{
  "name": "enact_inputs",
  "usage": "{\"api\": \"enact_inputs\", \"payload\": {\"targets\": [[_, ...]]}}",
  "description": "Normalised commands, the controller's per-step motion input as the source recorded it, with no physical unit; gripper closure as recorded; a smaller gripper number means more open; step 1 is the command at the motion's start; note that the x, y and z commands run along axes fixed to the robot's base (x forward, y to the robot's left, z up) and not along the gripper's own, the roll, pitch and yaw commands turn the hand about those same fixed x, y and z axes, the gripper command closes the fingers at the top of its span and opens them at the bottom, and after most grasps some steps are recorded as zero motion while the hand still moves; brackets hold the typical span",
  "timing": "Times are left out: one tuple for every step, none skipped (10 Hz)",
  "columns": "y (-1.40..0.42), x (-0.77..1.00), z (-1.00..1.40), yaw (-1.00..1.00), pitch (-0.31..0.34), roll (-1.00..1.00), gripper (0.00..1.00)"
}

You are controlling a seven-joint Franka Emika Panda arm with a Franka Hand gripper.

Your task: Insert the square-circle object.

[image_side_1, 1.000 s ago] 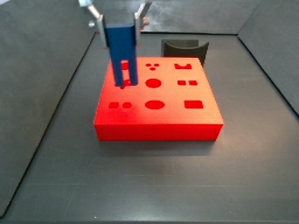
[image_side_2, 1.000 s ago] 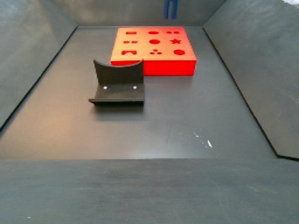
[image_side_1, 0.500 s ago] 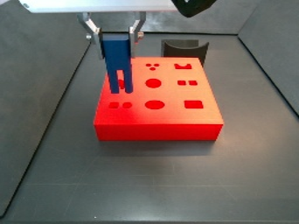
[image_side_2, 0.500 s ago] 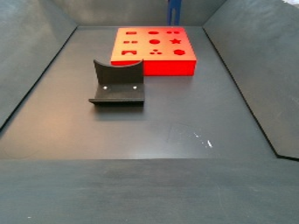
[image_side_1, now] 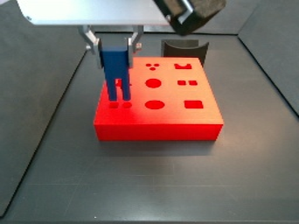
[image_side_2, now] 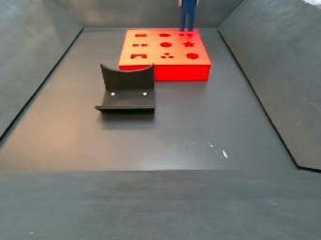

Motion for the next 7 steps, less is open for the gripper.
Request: {"api": "enact_inputs", "payload": {"targets": [[-0.11,0.04,-0.2,0.0,0.0,0.0,1.0],[-0.1,0.07,-0.15,0.0,0.0,0.0,1.0],[-0.02,0.07,-0.15,0.0,0.0,0.03,1.0],[0.0,0.02,-0.16,0.0,0.0,0.04,1.0],[0.0,0.11,-0.14,0.0,0.0,0.04,1.0],[0.0,0.13,-0.11,0.0,0.0,0.04,1.0],[0.0,0.15,-0.08,0.0,0.0,0.02,1.0]]}}
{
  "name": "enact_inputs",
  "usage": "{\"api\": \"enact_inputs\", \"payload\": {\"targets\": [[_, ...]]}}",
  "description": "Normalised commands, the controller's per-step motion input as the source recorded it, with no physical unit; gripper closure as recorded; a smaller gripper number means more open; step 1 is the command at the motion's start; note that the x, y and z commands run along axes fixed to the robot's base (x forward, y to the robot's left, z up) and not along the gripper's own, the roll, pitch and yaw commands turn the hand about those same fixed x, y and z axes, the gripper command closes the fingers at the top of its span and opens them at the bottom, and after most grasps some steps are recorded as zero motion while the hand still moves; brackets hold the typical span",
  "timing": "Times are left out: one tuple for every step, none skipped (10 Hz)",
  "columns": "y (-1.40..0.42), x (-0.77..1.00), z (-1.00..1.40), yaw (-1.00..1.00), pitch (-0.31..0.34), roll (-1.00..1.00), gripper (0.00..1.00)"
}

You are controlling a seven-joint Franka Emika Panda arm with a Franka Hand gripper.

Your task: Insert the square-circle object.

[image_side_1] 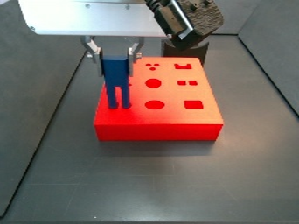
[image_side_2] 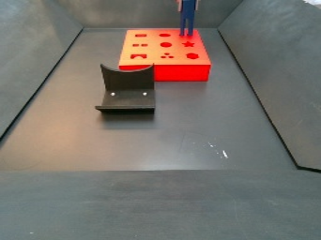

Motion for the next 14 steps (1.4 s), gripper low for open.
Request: {"api": "enact_inputs", "payload": {"targets": [[0.0,0.19,-0.05,0.0,0.0,0.01,1.0],[0.0,0.15,-0.09,0.0,0.0,0.02,1.0],[0.0,0.01,-0.18,0.0,0.0,0.04,1.0],[0.0,0.0,-0.21,0.0,0.0,0.06,1.0],[0.0,0.0,-0.24,0.0,0.0,0.07,1.0],[0.0,0.0,-0.27,0.0,0.0,0.04,1.0],[0.0,0.0,-0.34,0.0,0.0,0.01,1.0],[0.0,0.0,-0.35,0.0,0.0,0.0,1.0],[-0.01,0.0,-0.37,0.0,0.0,0.0,1.0],[0.0,0.0,-0.51,0.0,0.019,0.02,1.0],[0.0,0.06,-0.66,0.0,0.073,0.01,1.0],[0.0,0.09,-0.77,0.0,0.084,0.03,1.0],[0.0,0.1,-0.79,-0.02,0.083,0.03,1.0],[0.0,0.11,-0.77,-0.02,0.066,0.03,1.0]]}}
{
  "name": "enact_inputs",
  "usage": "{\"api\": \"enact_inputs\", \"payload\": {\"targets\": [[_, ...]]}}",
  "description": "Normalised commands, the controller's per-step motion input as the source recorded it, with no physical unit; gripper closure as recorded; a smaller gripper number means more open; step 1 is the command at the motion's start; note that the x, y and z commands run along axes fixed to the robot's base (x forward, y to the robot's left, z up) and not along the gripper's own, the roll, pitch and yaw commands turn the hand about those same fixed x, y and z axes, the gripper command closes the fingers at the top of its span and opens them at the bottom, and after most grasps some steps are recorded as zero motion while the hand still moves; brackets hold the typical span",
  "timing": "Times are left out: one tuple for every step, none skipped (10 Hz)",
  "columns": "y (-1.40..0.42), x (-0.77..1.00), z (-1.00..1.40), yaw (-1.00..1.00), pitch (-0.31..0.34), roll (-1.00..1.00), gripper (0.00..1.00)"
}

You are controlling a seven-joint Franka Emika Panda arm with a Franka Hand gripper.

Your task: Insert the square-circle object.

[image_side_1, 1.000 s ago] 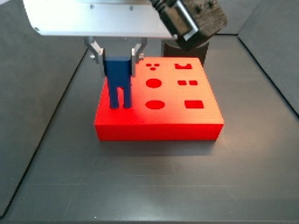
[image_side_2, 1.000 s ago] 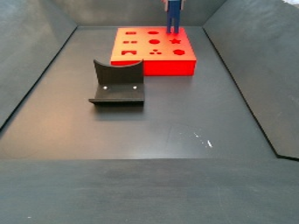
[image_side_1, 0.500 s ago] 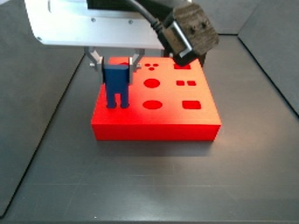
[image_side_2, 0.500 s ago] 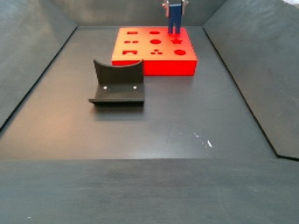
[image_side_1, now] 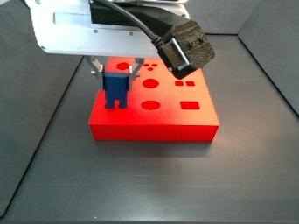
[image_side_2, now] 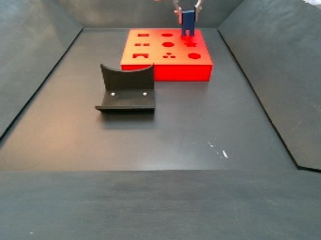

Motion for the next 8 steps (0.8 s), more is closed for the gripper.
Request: {"api": "enact_inputs", "payload": {"targets": [[0.0,0.14,-0.83,-0.03,0.077,0.0,1.0],[0.0,0.15,-0.94,-0.03,0.113,0.0,1.0],[0.0,0.11,-0.83,-0.09,0.151,-0.06,1.0],[0.0,0.2,-0.53,-0.11,0.109,-0.25,1.0],[0.0,0.2,-0.56,-0.13,0.101,-0.24,1.0],[0.0,0.16,-0.7,-0.08,0.106,-0.17,1.0],[0.0,0.06,-0.69,-0.11,0.093,-0.18,1.0],[0.0,0.07,-0.72,-0.11,0.09,-0.17,1.0]]}}
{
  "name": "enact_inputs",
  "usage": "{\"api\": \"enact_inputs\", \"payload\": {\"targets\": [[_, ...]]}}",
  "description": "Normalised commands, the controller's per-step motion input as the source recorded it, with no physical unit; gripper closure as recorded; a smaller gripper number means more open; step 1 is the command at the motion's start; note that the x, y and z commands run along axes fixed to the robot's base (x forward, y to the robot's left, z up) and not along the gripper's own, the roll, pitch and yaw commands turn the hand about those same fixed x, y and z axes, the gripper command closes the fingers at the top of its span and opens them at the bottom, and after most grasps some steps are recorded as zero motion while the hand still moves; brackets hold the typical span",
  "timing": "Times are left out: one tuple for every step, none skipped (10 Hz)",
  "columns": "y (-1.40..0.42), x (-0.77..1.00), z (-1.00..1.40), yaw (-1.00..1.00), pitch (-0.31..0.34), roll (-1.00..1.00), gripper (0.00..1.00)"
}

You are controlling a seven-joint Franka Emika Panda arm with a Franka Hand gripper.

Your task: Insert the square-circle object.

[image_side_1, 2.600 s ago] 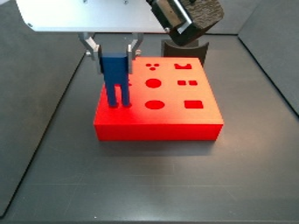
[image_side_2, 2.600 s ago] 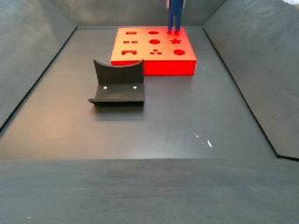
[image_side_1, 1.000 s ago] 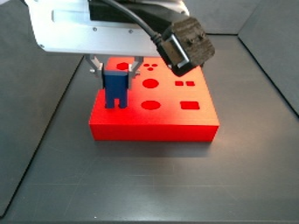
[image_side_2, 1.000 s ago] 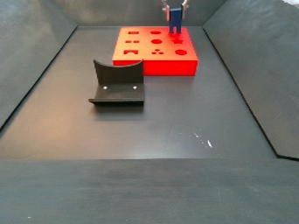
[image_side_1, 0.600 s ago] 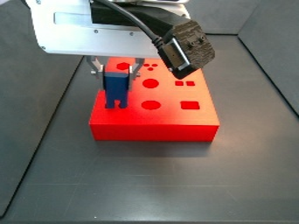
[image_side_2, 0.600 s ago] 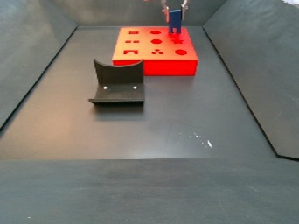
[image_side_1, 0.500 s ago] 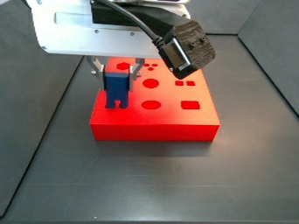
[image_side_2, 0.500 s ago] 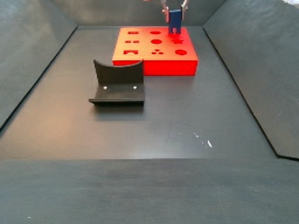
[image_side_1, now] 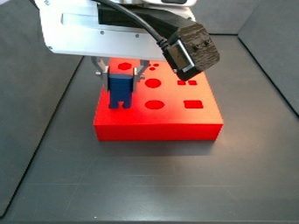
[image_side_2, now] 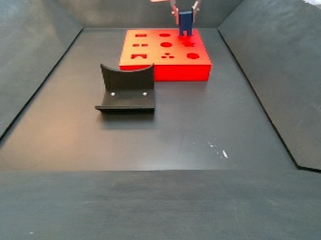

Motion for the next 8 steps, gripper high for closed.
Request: {"api": "enact_inputs", "payload": {"targets": [[0.01,0.07,-0.76,-0.09,0.106,-0.14,1.0],[0.0,0.14,-0.87,-0.04,0.067,-0.11,1.0],[0.01,0.05,-0.95,0.0,0.06,-0.05,1.0],[0.0,0.07,-0.63,-0.05,0.08,0.02,1.0],[0.0,0.1,-0.51,-0.01,0.104,0.0,1.0],[0.0,0.0,-0.66,0.0,-0.019,-0.18,1.0],[0.0,0.0,-0.74,-0.04,-0.156,-0.14,1.0],[0.0,0.0,-0.6,-0.03,-0.259,-0.16,1.0]]}}
